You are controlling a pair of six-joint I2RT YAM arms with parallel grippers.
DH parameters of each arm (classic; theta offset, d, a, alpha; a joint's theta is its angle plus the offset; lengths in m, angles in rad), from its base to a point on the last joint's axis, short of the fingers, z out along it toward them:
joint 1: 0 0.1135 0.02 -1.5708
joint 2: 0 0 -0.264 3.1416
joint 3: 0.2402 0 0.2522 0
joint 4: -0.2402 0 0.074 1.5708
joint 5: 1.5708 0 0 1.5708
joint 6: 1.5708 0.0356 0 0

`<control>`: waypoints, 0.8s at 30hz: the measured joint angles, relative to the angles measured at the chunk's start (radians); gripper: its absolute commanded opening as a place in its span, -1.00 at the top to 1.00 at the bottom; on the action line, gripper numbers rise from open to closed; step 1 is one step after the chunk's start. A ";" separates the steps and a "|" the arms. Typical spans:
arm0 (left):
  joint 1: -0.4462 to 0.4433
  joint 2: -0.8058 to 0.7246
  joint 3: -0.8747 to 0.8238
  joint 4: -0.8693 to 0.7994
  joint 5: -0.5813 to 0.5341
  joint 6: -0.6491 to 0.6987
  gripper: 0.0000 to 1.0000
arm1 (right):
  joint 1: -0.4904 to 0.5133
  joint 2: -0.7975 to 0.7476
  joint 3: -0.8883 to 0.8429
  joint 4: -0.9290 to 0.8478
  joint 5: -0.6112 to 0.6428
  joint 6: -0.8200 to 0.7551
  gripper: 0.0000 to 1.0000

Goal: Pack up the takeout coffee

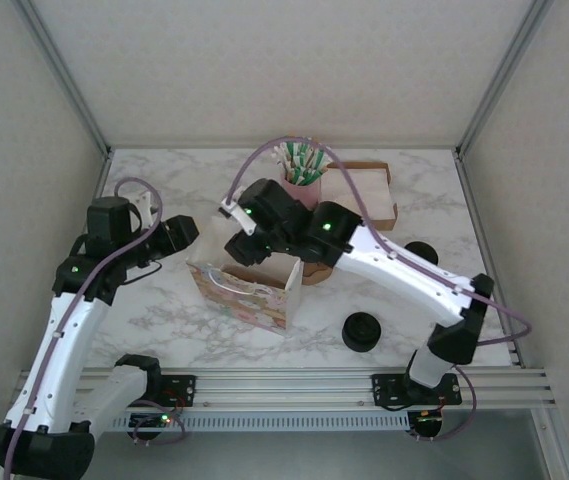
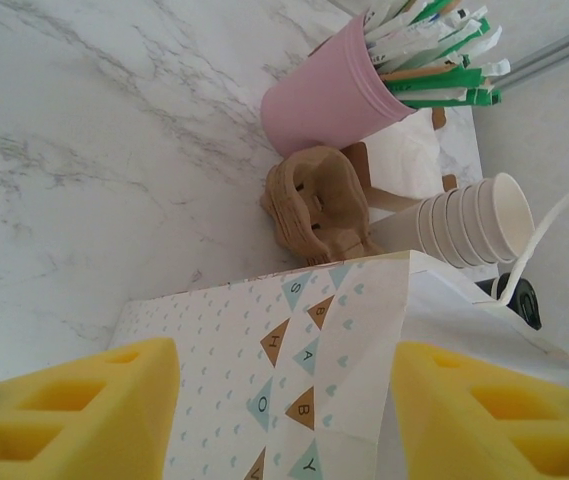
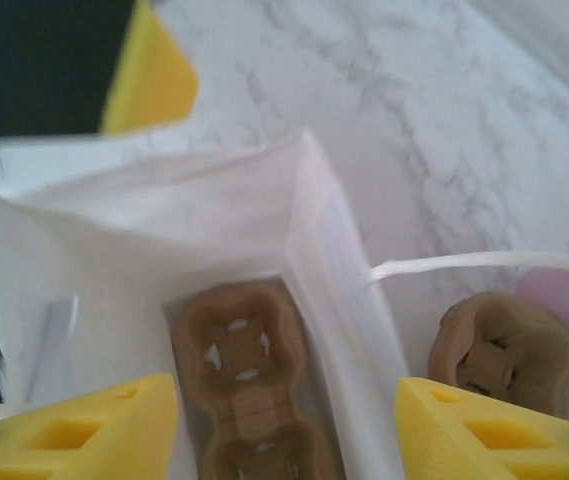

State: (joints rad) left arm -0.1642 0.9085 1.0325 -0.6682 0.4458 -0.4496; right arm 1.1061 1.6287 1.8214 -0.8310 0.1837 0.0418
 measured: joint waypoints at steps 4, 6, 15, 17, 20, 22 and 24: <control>-0.023 0.022 0.003 0.003 0.003 0.000 -0.14 | -0.044 -0.109 -0.074 0.084 0.003 0.039 -0.11; -0.037 0.035 0.006 0.005 0.004 0.000 -0.14 | -0.067 -0.152 -0.109 0.123 0.007 0.060 -0.09; -0.098 0.089 0.031 0.022 0.006 0.001 -0.09 | -0.154 -0.284 -0.255 0.249 0.088 0.184 0.04; -0.109 0.100 0.039 0.022 0.006 0.001 -0.08 | -0.183 -0.318 -0.292 0.270 0.111 0.214 0.04; -0.123 0.119 0.048 0.035 0.006 0.001 -0.07 | -0.224 -0.365 -0.333 0.279 0.133 0.252 0.04; -0.134 0.137 0.057 0.045 0.006 0.001 -0.05 | -0.248 -0.392 -0.355 0.285 0.147 0.273 0.04; -0.145 0.156 0.067 0.052 0.006 0.001 -0.04 | -0.264 -0.411 -0.370 0.289 0.158 0.291 0.04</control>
State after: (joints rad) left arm -0.3088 1.0649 1.0992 -0.6163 0.4515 -0.4488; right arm 0.8421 1.2179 1.4509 -0.5419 0.3416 0.3328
